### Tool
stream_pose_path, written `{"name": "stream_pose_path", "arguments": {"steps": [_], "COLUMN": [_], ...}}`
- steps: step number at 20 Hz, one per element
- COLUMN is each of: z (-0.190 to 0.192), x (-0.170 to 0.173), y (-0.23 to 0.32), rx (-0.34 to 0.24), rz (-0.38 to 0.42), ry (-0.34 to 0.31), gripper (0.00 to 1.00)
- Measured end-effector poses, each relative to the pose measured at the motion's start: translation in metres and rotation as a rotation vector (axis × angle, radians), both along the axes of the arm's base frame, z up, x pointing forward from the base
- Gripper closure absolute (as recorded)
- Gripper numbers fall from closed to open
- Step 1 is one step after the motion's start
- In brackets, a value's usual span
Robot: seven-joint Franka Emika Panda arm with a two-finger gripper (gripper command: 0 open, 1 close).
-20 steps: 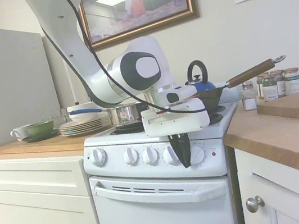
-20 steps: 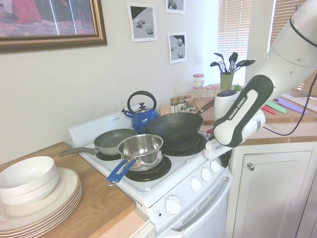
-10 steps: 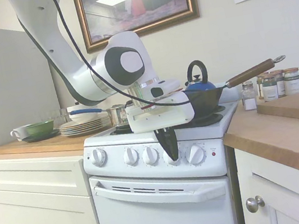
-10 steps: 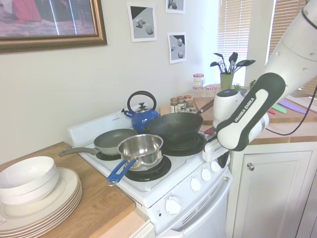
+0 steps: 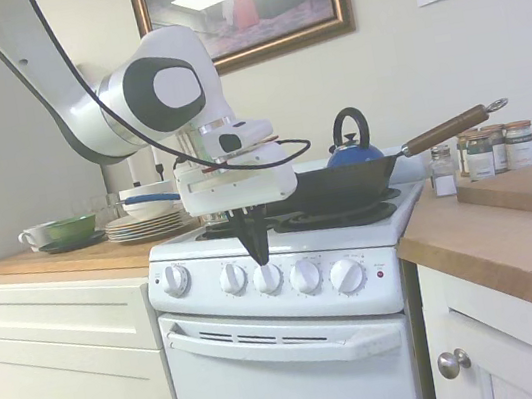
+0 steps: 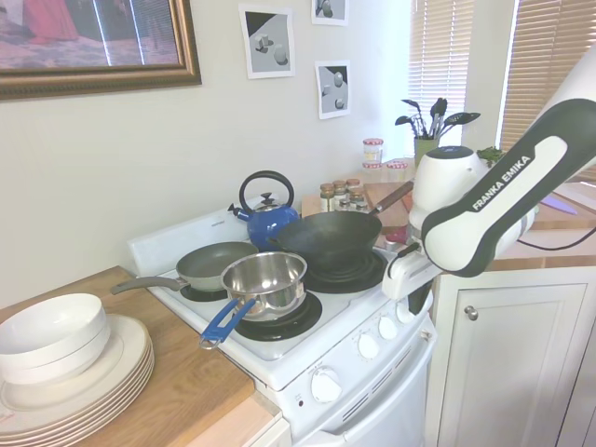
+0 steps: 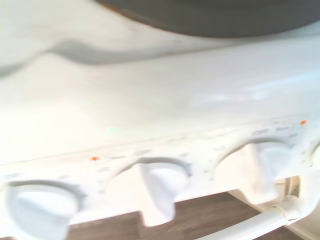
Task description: Turn on the stove on the bottom right
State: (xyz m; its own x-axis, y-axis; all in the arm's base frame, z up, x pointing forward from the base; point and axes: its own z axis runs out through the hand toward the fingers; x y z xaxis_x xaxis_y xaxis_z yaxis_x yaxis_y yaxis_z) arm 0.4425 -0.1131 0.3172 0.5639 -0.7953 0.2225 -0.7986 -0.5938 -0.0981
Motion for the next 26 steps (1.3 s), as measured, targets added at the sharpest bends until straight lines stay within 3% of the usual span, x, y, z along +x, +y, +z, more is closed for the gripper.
{"name": "stream_pose_path", "arguments": {"steps": [12, 26], "z": [0.029, 0.029], "x": [-0.006, -0.007], "y": [0.004, 0.004], "rx": [0.041, 0.042], "rz": [0.007, 0.006], "ry": [-0.015, -0.004], "gripper": [0.00, 0.00]}}
